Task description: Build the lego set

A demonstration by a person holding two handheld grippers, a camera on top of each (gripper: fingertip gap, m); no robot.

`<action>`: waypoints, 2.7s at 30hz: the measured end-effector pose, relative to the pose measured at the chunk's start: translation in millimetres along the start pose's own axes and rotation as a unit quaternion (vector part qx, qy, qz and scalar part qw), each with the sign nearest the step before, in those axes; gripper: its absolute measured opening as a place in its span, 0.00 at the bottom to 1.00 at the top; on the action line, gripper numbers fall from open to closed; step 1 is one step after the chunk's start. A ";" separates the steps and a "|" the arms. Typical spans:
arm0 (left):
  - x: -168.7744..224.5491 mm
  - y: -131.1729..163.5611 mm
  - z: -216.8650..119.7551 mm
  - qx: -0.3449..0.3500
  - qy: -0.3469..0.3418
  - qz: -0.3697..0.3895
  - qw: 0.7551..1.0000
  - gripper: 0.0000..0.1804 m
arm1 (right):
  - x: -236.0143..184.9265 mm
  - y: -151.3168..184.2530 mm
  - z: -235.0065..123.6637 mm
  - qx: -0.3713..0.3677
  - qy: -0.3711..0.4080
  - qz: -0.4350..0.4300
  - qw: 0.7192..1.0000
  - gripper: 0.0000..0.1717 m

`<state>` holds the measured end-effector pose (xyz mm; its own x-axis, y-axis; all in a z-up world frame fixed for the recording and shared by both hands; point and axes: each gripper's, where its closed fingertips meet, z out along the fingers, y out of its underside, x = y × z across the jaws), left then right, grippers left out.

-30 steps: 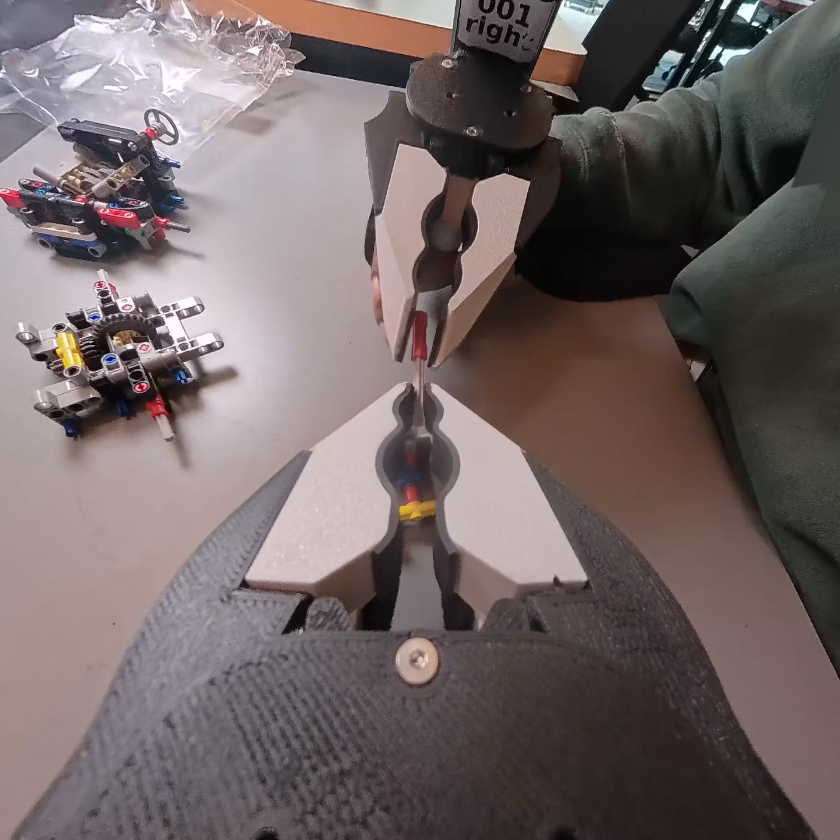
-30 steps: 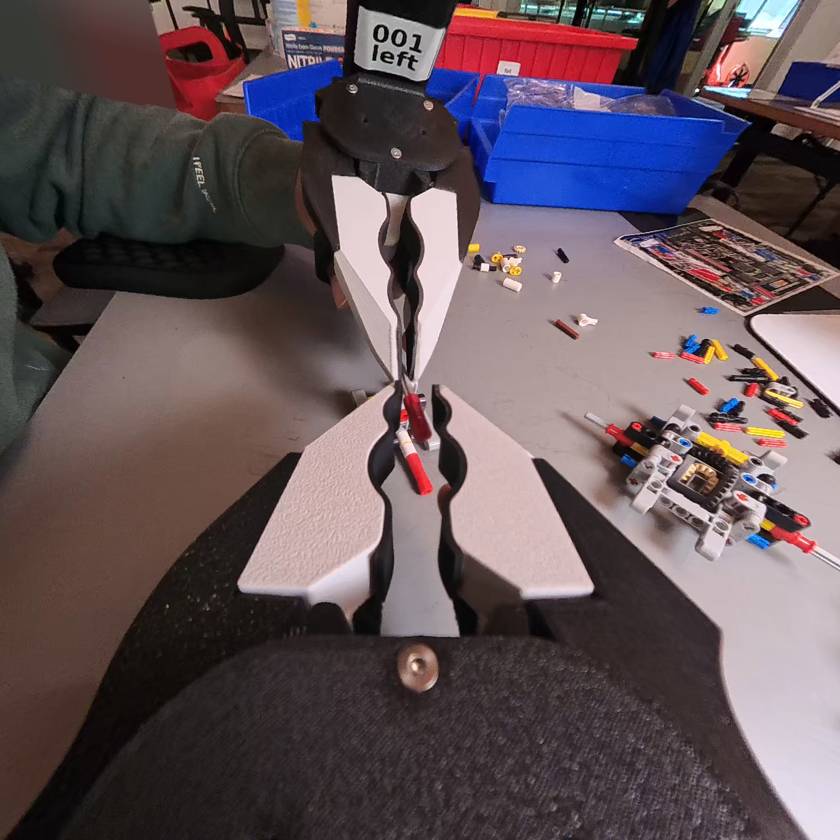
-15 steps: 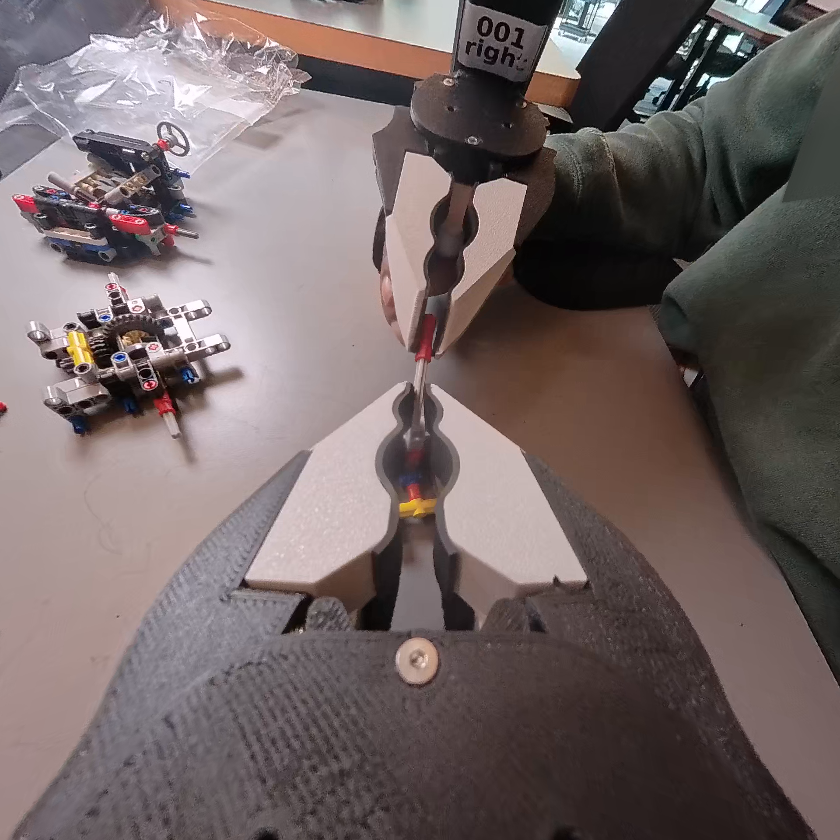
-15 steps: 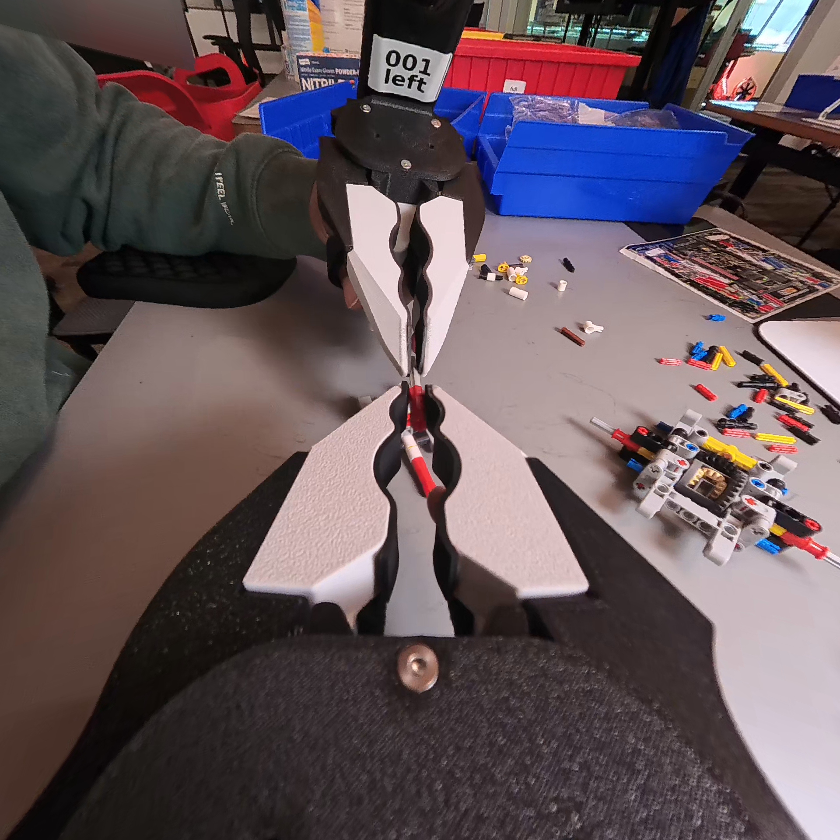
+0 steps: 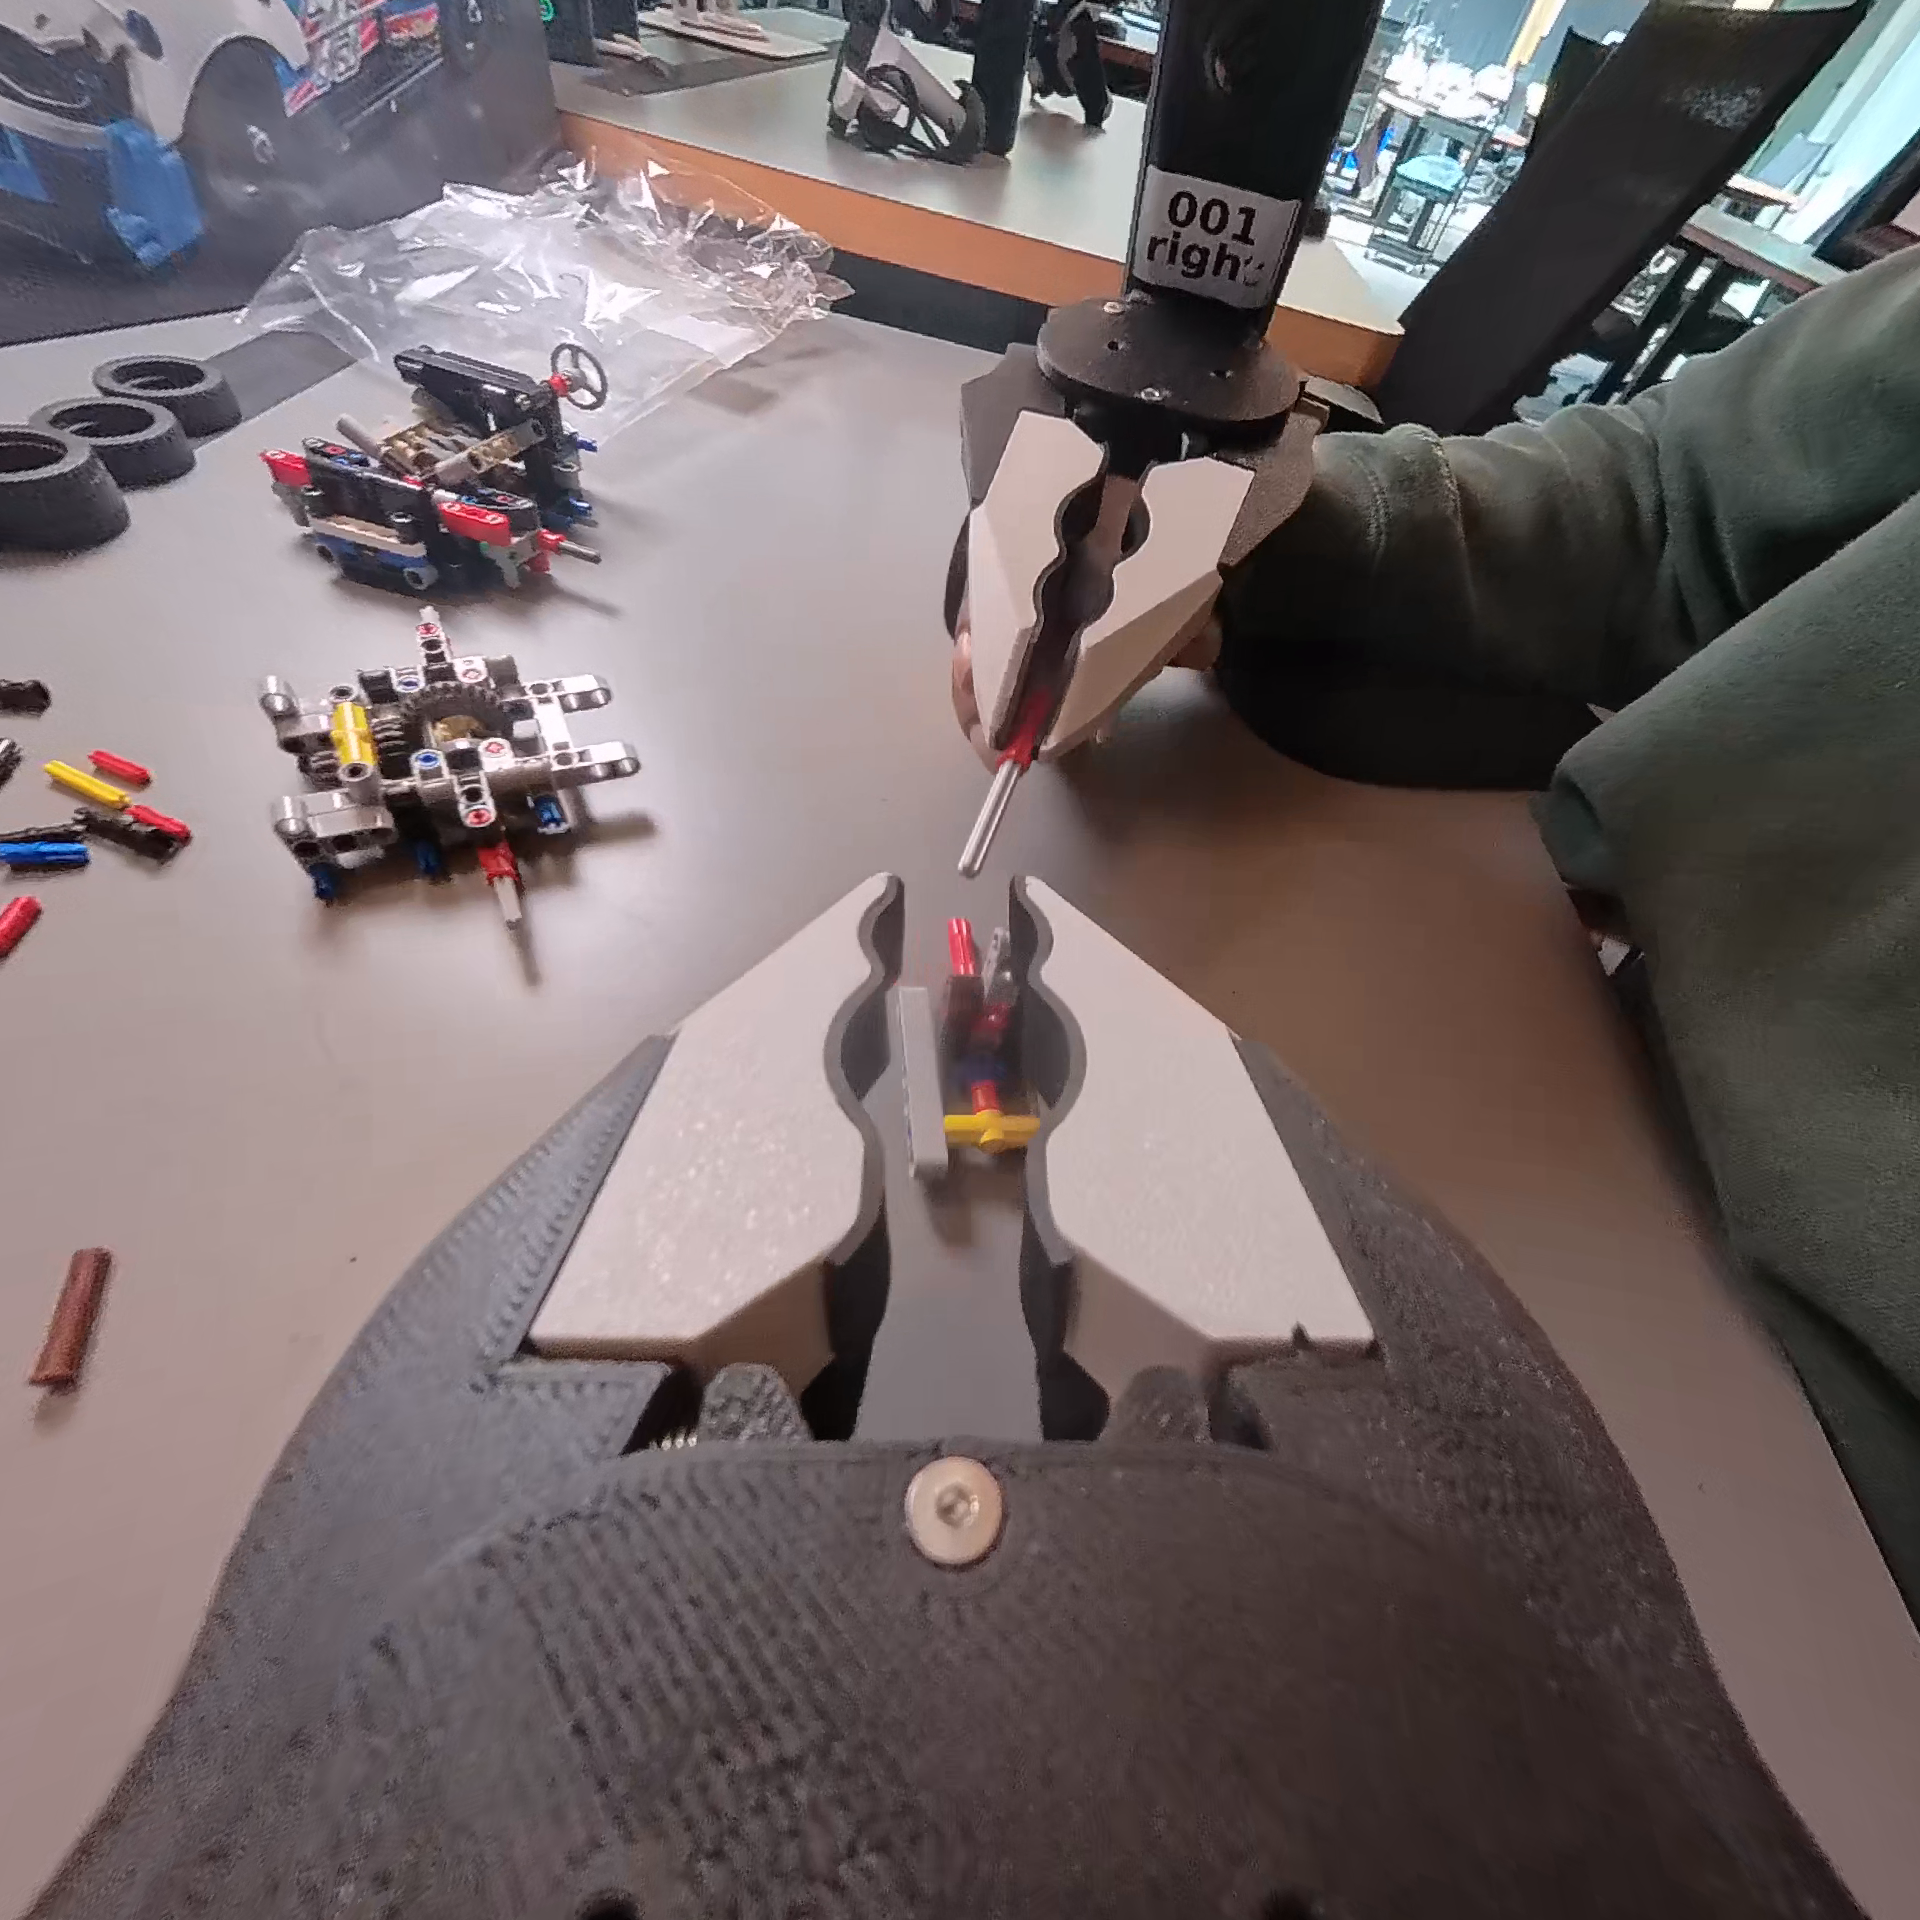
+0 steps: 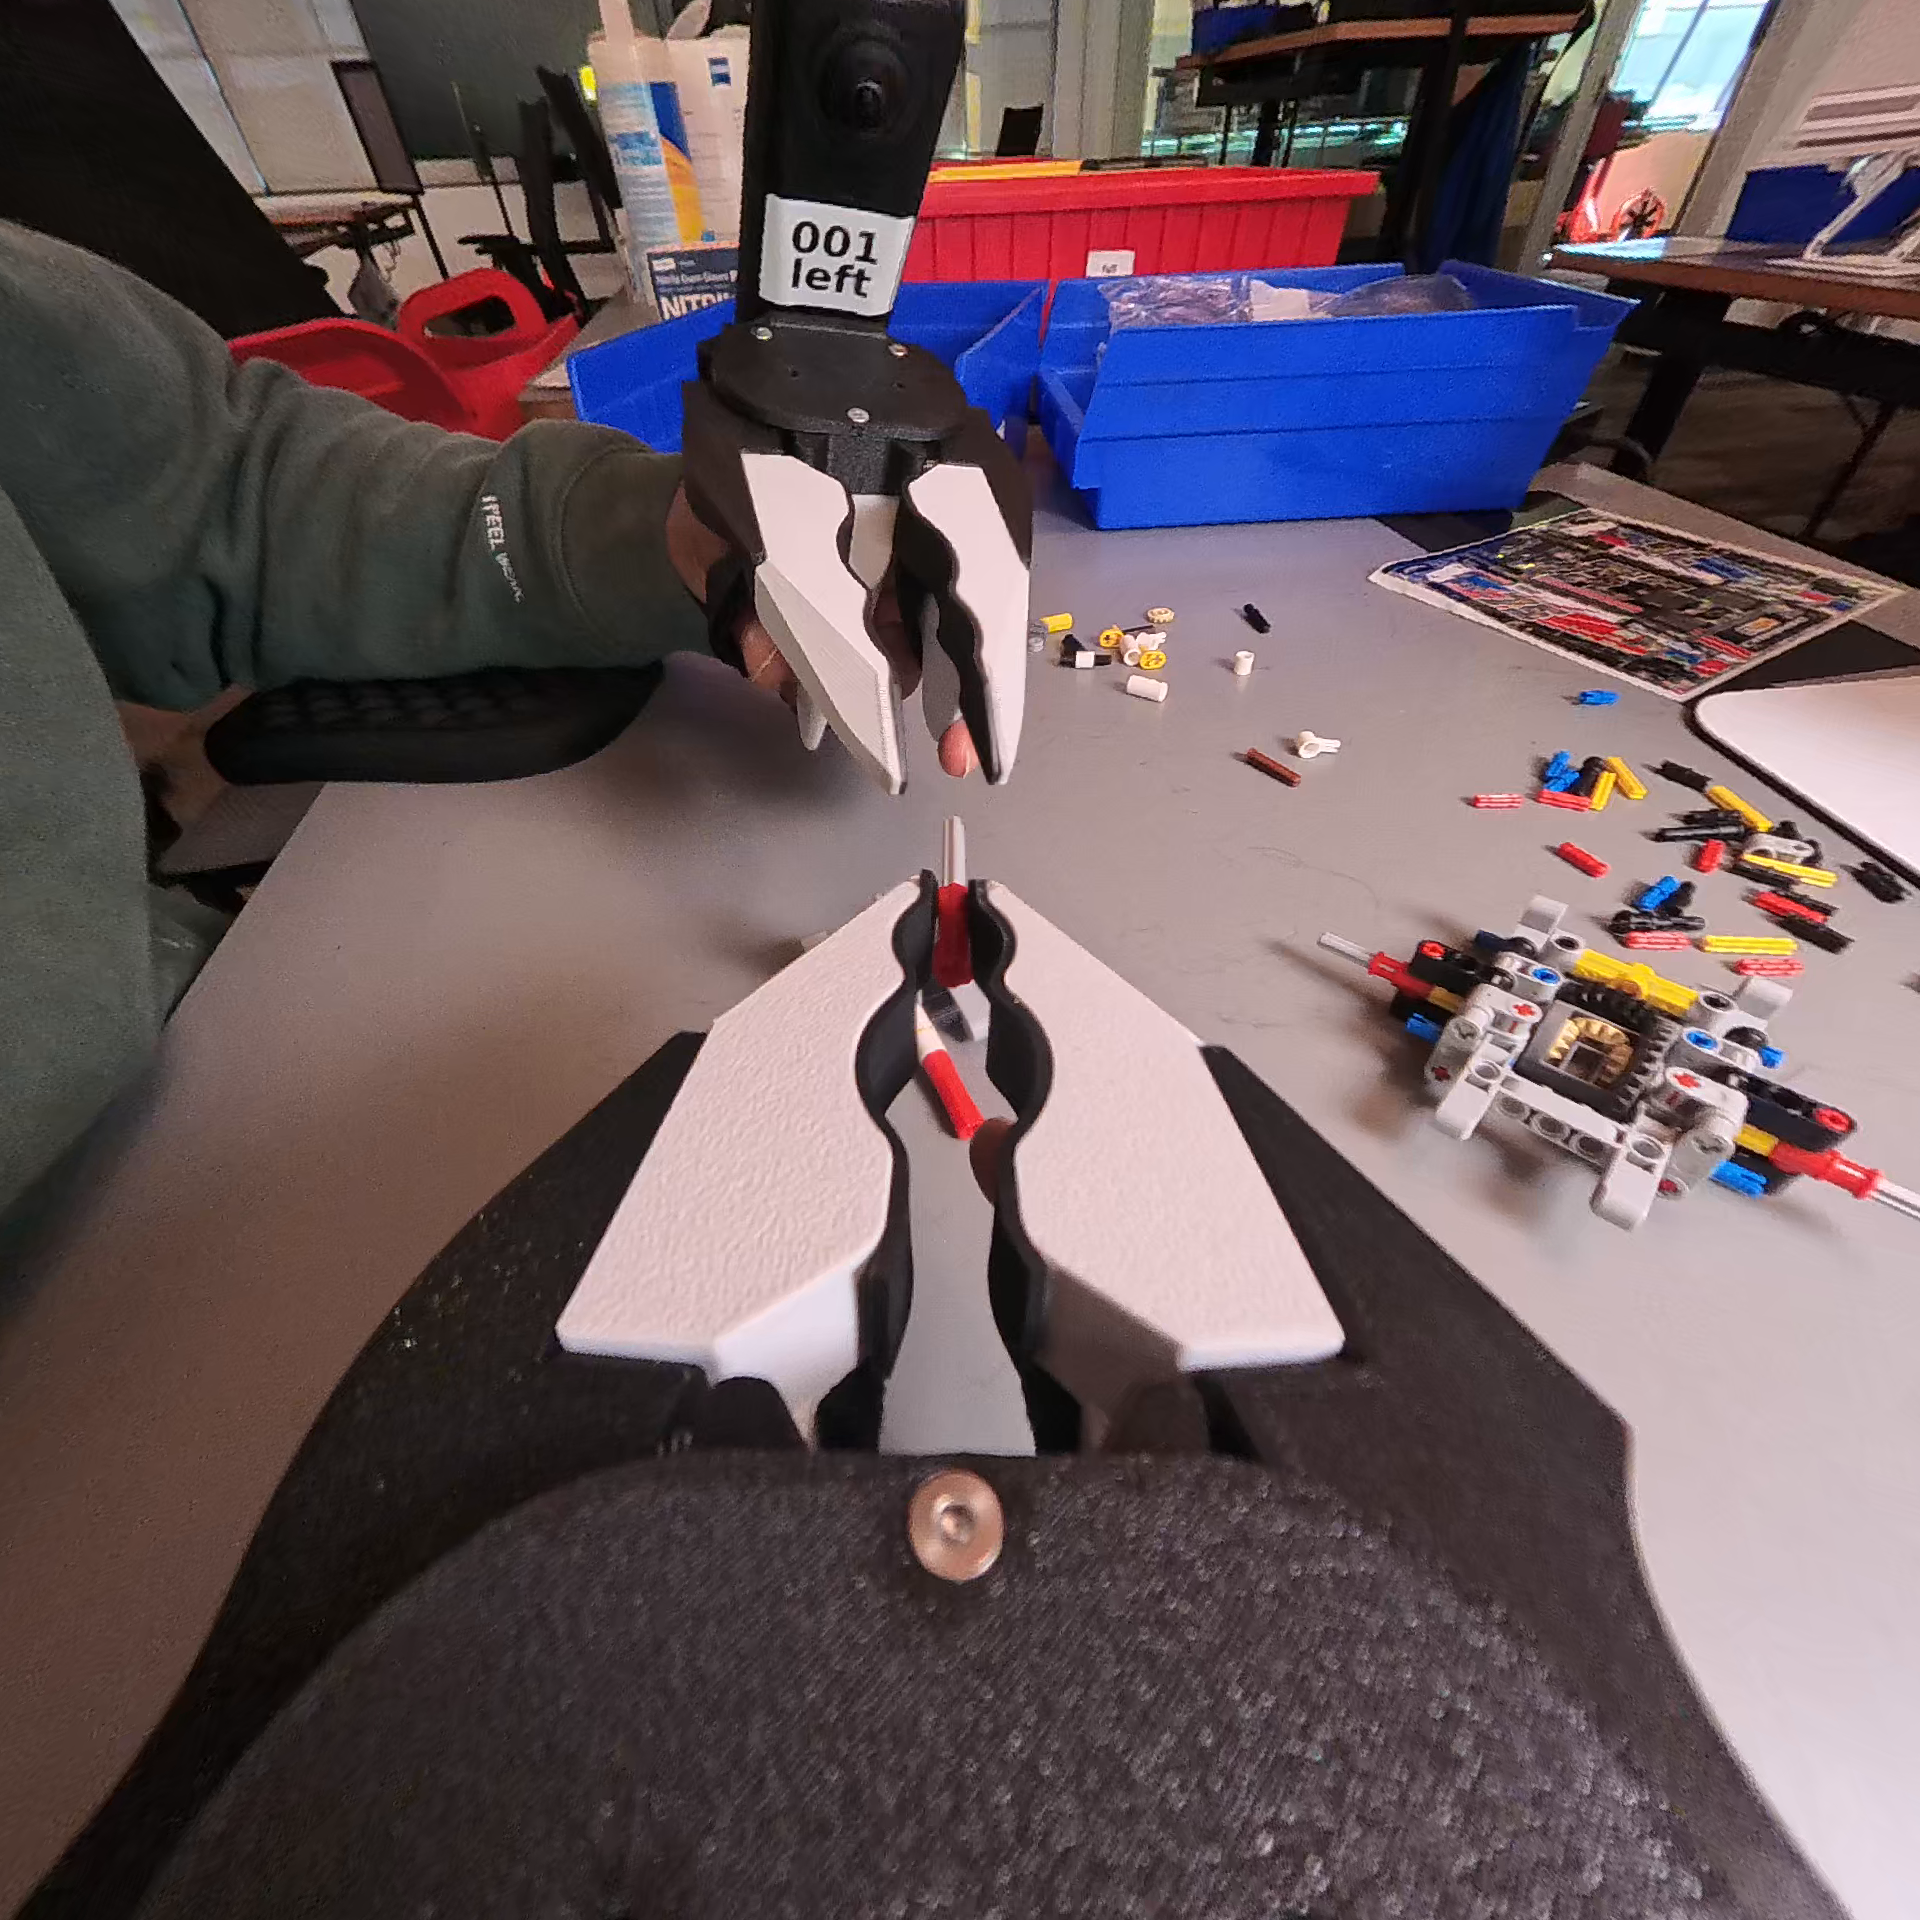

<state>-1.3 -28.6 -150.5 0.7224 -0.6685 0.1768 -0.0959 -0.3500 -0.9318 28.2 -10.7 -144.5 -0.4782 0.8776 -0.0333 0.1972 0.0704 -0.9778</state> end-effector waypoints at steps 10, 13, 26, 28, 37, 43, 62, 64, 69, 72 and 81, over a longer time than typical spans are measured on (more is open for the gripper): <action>-9.2 24.8 -0.4 -0.063 -0.015 0.003 0.998 0.19 | 11.5 -2.0 -5.8 0.017 0.021 0.027 0.999 0.02; -7.7 32.1 0.5 -0.083 -0.013 0.006 0.996 0.23 | 13.2 -2.0 -7.5 0.019 0.026 0.030 0.999 0.02; 4.0 66.0 7.5 -0.183 -0.001 0.050 0.982 0.35 | 24.4 2.9 -10.5 0.006 0.057 0.039 0.998 0.02; 4.2 68.6 8.4 -0.193 -0.007 0.067 0.979 0.35 | 25.7 3.1 -10.8 0.006 0.061 0.041 0.997 0.02; 2.4 72.2 8.0 -0.209 -0.021 0.110 0.971 0.23 | 28.1 4.0 -11.0 0.003 0.069 0.044 0.997 0.02; 2.5 64.2 7.0 -0.186 -0.018 0.125 0.974 0.23 | 28.6 3.5 -11.8 0.006 0.070 0.045 0.996 0.02; 3.1 71.3 3.4 -0.183 0.006 0.127 0.975 0.23 | 26.5 2.9 -12.7 0.008 0.064 0.047 0.997 0.03; 0.8 72.9 2.2 -0.189 -0.001 0.133 0.973 0.23 | 25.1 4.1 -12.3 0.003 0.065 0.041 0.997 0.02; -0.9 73.2 0.3 -0.191 -0.005 0.141 0.971 0.23 | 22.0 6.9 -10.0 -0.010 0.061 0.032 0.998 0.03; -1.6 71.5 -0.5 -0.190 -0.010 0.141 0.971 0.25 | 21.1 8.8 -9.9 -0.018 0.060 0.028 0.998 0.03; 4.0 59.2 16.1 -0.155 -0.018 0.135 0.978 0.28 | 21.1 10.6 -9.4 -0.031 0.060 0.022 0.997 0.03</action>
<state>7.0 -41.4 -210.1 0.6646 -0.7430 -0.0796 -0.4860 -0.3489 -0.8013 28.2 13.0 -153.7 -0.3630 0.9306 -0.0465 0.2690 0.0569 -0.9615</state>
